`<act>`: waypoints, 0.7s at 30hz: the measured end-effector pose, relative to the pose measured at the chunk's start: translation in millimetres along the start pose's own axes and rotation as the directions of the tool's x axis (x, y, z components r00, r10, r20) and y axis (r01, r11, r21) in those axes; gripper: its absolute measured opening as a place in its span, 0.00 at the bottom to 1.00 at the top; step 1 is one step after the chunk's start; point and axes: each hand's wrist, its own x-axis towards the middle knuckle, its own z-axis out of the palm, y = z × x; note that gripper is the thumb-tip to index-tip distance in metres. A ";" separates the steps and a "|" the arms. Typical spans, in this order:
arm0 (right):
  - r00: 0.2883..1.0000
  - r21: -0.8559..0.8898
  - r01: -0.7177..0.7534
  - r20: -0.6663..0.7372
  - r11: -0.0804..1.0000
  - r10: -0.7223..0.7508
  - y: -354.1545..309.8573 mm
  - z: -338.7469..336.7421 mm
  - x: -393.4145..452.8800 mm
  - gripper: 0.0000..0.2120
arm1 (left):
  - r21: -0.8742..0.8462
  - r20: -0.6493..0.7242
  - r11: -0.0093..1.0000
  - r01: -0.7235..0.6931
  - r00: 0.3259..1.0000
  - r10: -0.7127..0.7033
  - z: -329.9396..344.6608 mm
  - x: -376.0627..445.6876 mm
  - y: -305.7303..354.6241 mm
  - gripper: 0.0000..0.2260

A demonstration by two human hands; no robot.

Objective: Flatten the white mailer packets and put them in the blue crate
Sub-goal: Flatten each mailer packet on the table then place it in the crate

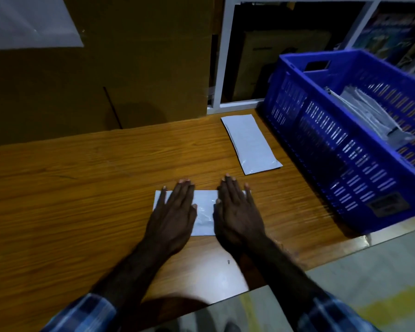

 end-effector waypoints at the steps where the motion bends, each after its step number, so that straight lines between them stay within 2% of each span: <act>1: 0.998 0.023 0.058 0.006 0.998 -0.058 -8.8 3.7 1.6 0.30 | 0.014 0.006 1.000 -0.027 1.000 0.027 0.6 1.8 6.3 0.28; 5: 0.996 0.115 0.089 -0.023 0.989 -0.087 -15.1 24.1 -1.9 0.25 | 0.015 0.039 1.000 -0.023 0.999 0.022 6.2 2.8 13.0 0.27; 8: 0.990 0.090 0.113 -0.098 0.989 -0.104 -13.1 24.8 -0.2 0.23 | 0.027 0.026 0.999 -0.044 0.999 0.044 8.8 0.7 11.9 0.26; 10: 0.989 0.064 0.117 -0.098 0.991 -0.110 -9.1 23.8 -2.9 0.23 | 0.010 0.011 0.999 -0.046 0.999 0.045 8.9 -0.9 7.7 0.27; 12: 0.995 0.020 0.063 -0.083 0.998 -0.061 4.9 20.1 -9.5 0.25 | -0.015 -0.002 1.000 -0.010 1.000 0.010 7.5 -3.1 -1.8 0.27; 17: 0.979 -0.082 -0.199 0.021 0.977 0.201 57.3 3.6 -28.2 0.31 | -0.073 -0.006 0.993 0.095 0.995 -0.095 9.9 -20.5 -44.5 0.31; 19: 0.983 -0.073 -0.182 -0.003 0.981 0.182 47.0 -2.6 -26.2 0.30 | -0.099 -0.003 0.990 0.096 0.995 -0.097 0.8 -20.2 -36.7 0.30; 21: 0.995 -0.002 -0.098 0.003 0.995 0.098 21.2 -2.7 -18.7 0.28 | -0.093 -0.042 0.995 0.037 0.998 -0.041 -4.9 -10.1 -11.9 0.27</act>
